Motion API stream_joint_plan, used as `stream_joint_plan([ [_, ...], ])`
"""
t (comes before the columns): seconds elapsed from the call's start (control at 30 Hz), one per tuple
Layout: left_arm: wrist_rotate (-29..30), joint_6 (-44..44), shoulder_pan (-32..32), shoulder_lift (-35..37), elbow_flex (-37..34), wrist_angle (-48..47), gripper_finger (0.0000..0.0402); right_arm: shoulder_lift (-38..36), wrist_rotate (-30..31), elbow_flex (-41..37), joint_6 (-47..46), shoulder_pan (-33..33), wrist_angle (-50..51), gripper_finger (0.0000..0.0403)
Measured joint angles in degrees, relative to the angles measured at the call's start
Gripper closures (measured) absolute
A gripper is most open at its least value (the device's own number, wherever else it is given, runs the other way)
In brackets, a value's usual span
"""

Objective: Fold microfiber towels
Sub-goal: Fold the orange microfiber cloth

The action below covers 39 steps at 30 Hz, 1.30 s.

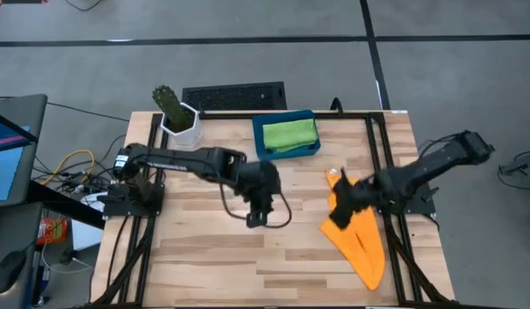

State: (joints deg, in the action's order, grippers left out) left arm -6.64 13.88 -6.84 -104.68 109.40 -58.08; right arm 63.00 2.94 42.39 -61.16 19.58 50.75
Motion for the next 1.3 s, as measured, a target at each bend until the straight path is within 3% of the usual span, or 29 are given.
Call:
stream_joint_plan([
  [0.2, 8.9, -2.1, -4.6, 2.7, 0.1, -0.7, 0.0235, 9.3, 2.4, 0.1, -11.1, 17.6, -10.9, 0.0228],
  [0.3, 12.3, -6.9, -5.6, 2.5, -2.1, 7.5, 0.0226, 12.4, 1.7, 0.0, -20.3, 24.8, -12.9, 0.0239],
  [0.43, 9.4, -15.8, -4.7, 1.2, -8.6, 24.4, 0.0223, 13.4, 1.6, 0.7, -33.5, 33.8, -14.0, 0.0246],
  [0.57, 5.0, -26.7, -3.2, -4.0, -13.4, 39.0, 0.0223, 13.9, 1.7, 2.9, -40.7, 39.4, -12.3, 0.0248],
  [0.77, -1.4, -34.1, -1.6, -16.8, -12.2, 46.0, 0.0223, 13.8, 1.7, 5.8, -45.6, 43.2, -11.8, 0.0248],
  [0.93, -5.1, -31.2, -0.5, -24.9, -7.9, 46.3, 0.0223, 13.8, 1.7, 6.4, -46.1, 43.4, -11.6, 0.0248],
  [1.2, -4.4, -35.0, -0.9, -31.2, -3.6, 49.1, 0.0223, 15.2, 1.7, 6.4, -43.9, 41.2, -8.4, 0.0248],
  [1.3, -0.9, -34.2, -1.0, -32.6, -2.6, 47.3, 0.0223, 15.1, 4.0, 6.4, -42.0, 39.8, -6.1, 0.0248],
])
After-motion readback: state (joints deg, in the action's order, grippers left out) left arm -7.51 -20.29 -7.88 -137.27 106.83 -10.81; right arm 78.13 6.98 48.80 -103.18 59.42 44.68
